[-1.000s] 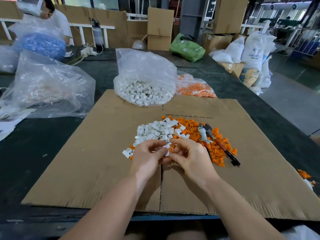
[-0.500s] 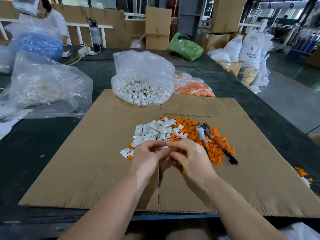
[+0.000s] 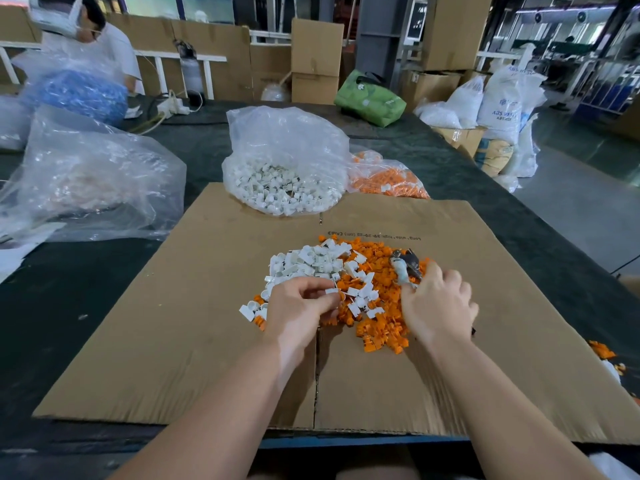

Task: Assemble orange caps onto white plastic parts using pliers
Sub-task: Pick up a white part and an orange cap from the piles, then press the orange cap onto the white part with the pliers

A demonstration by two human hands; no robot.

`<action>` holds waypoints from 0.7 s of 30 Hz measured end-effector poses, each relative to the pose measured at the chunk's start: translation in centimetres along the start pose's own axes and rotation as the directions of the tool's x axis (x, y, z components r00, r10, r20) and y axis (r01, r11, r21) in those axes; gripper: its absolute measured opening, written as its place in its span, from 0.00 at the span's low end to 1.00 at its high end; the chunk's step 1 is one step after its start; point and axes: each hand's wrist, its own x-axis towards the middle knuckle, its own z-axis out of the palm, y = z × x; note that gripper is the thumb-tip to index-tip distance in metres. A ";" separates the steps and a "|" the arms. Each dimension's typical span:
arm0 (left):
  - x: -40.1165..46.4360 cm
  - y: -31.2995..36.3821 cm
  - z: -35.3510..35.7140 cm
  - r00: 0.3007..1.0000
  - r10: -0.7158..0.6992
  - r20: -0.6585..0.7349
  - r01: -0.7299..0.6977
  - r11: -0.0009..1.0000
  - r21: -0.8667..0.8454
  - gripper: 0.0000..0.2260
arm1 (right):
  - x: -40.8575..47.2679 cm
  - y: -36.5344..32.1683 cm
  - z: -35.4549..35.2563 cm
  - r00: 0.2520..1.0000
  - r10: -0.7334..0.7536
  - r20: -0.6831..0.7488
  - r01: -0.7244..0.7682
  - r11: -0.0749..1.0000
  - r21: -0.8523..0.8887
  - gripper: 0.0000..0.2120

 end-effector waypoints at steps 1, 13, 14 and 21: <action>0.1 0.1 0.0 1.000 0.001 0.004 -0.001 1.000 -0.004 0.08 | 0.4 0.2 -0.1 0.996 0.058 0.069 -0.053 0.996 -0.079 0.21; 1.8 0.1 0.1 0.999 -0.052 0.008 0.052 0.998 -0.033 0.07 | 2.6 -0.2 -1.2 0.988 0.037 0.149 -0.004 0.976 -0.216 0.16; 2.0 0.3 0.0 0.998 -0.060 0.009 0.061 0.997 -0.039 0.07 | 2.5 -0.3 -1.6 0.988 -0.016 0.154 0.043 0.983 -0.178 0.15; 3.3 1.9 0.0 0.996 -0.093 0.009 0.093 0.977 -0.190 0.07 | -0.1 -2.6 -3.9 0.780 -0.305 0.547 0.011 0.880 0.475 0.07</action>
